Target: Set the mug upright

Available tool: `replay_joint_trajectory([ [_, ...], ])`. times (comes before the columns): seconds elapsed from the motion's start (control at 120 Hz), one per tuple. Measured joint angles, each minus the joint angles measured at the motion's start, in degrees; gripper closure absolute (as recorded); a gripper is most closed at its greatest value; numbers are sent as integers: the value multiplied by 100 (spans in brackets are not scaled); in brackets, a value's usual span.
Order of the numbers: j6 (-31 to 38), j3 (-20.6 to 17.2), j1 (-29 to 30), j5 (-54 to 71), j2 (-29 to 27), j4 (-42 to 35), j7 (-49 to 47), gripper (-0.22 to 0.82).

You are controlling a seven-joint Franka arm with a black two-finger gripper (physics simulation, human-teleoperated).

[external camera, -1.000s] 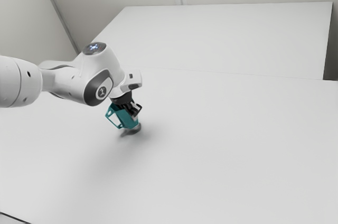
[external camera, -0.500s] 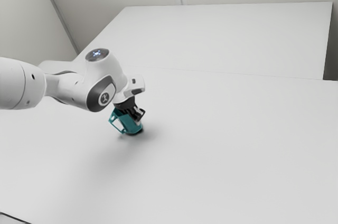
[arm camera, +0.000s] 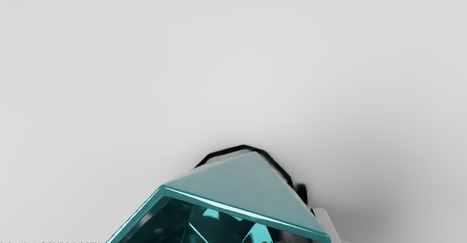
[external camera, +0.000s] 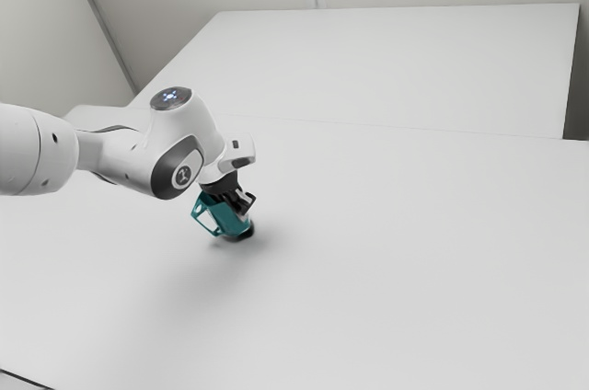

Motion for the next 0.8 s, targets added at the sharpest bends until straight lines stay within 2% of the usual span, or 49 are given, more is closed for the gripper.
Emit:
replay_joint_trajectory([
  [0.433,-15,-13,39,-91,13,3,61,63],
  [0.8,-72,-16,45,-97,-83,10,99,44],
])
